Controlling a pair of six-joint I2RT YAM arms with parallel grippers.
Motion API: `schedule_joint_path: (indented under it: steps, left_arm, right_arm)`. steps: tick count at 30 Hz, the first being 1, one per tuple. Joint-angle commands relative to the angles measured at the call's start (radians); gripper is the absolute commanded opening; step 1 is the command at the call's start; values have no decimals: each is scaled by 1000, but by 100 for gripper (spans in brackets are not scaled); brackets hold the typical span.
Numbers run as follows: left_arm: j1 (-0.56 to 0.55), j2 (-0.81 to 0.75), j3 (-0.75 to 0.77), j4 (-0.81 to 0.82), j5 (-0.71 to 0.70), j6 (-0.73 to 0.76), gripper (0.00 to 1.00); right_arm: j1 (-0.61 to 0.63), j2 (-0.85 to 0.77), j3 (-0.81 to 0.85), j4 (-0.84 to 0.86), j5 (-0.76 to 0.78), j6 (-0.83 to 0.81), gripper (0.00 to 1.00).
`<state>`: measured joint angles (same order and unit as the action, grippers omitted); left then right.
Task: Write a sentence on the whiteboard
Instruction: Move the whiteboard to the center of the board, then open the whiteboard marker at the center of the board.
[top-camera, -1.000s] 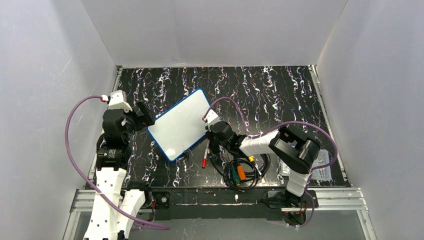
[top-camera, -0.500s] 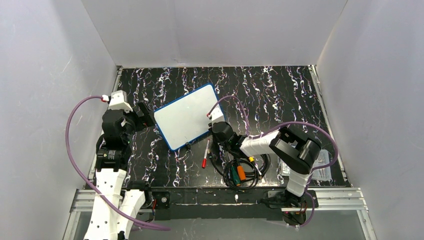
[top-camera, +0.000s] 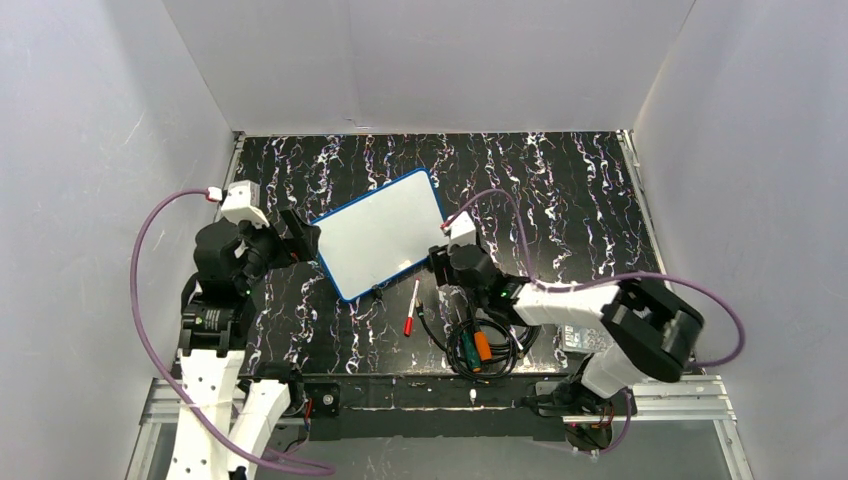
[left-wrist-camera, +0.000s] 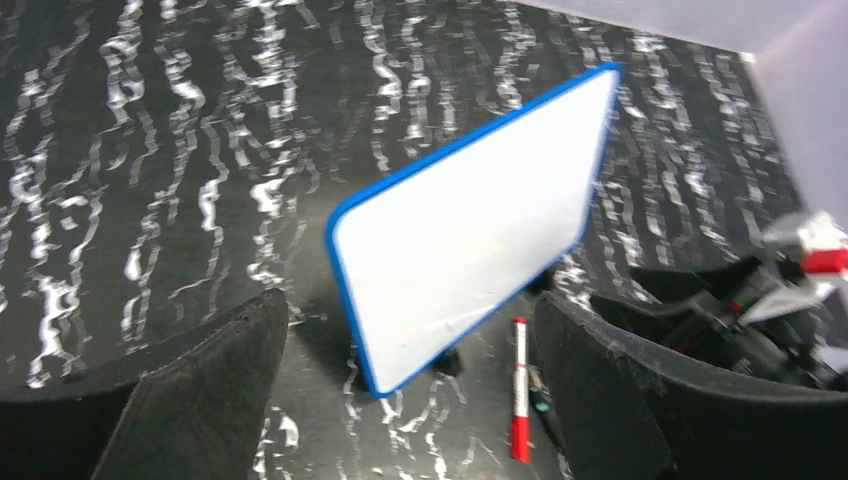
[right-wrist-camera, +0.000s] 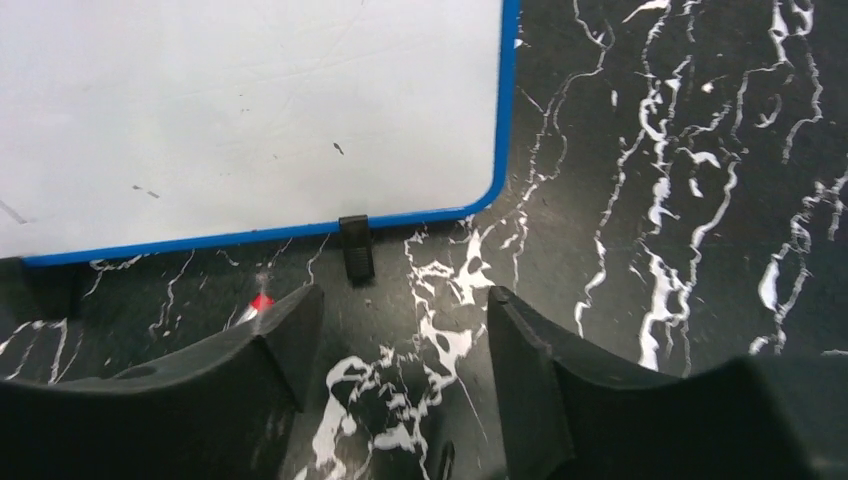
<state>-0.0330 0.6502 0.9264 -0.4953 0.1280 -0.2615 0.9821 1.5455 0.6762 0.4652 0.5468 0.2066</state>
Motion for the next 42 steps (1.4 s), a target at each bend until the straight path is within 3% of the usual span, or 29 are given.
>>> schedule_joint_path:
  steps: [1,5,11,14,18,22,29,35,42]
  left_arm:
    - [-65,-17,80,-89,146,-80,89]
    - [-246,27,103,-140,67,-112,87]
    - [-568,138,90,-149,-107,-173,85]
    - [-706,191,41,-131,-204,-219,85]
    - [-836,270,-70,-61,-229,-308,82]
    - [-882,368,-150,25,-233,-365,75]
    - [-948,553,-157,124,-239,-371,66]
    - [-980,719,-129,110,-292,-374,54]
    - [-1015,812,-100,101,-369,-344,50]
  right_arm:
    - [1,-164,-31,-82,-4,47,73]
    - [-19,-264,1,-237,-1,21,82]
    - [-186,-365,68,-458,-170,41,85]
    - [-270,-405,69,-521,-247,63,89]
    - [-354,-449,63,-569,-321,103,92]
    - [-368,-497,51,-585,-326,123,95]
    - [-370,-553,17,-559,-334,141,97]
    - [-370,-587,-6,-532,-325,140,97]
    - [-370,-631,-34,-497,-319,155,94]
